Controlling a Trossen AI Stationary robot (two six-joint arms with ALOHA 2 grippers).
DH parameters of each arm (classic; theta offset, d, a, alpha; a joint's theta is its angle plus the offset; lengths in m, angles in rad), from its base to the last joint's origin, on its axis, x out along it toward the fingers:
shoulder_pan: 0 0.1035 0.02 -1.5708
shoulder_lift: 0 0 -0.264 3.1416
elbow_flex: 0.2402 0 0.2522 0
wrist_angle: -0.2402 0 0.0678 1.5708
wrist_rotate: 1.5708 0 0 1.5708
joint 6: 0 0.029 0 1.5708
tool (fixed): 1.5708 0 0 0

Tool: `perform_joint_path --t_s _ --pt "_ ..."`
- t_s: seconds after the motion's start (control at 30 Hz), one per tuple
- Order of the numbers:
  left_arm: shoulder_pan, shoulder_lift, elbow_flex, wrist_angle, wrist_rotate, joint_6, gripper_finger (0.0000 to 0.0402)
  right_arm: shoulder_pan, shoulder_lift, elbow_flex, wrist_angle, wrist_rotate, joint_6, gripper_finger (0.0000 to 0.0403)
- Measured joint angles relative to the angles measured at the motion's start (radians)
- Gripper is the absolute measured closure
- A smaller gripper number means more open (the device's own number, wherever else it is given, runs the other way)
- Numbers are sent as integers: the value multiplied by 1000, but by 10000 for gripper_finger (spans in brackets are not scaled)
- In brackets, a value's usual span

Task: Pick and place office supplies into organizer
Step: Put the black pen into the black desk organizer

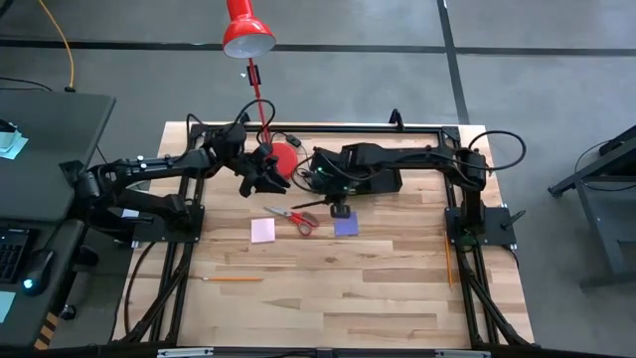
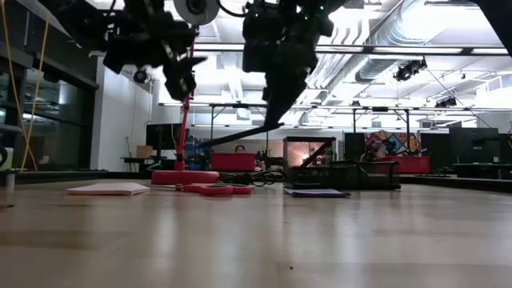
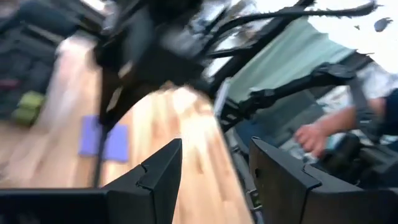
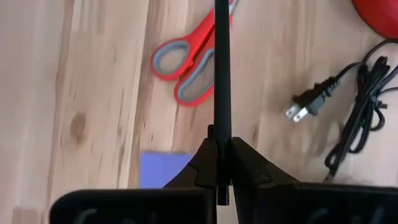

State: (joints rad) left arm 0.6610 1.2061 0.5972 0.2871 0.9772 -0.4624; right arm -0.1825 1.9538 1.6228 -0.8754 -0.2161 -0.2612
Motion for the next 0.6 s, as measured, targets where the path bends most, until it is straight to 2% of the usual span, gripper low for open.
perform_joint_path --t_s 0.1,0.23,0.37,0.6 --pt "2 2 0 -116 -53 51 229 1 0 32 -54 1 -36 397" --pt "-1 2 0 -260 -187 84 229 0 0 73 -102 17 -75 398" --pt "0 2 0 -309 -289 123 229 0 0 121 -126 45 -100 394" --pt "-17 24 0 -313 -314 146 229 15 -1 199 -151 66 -150 396"
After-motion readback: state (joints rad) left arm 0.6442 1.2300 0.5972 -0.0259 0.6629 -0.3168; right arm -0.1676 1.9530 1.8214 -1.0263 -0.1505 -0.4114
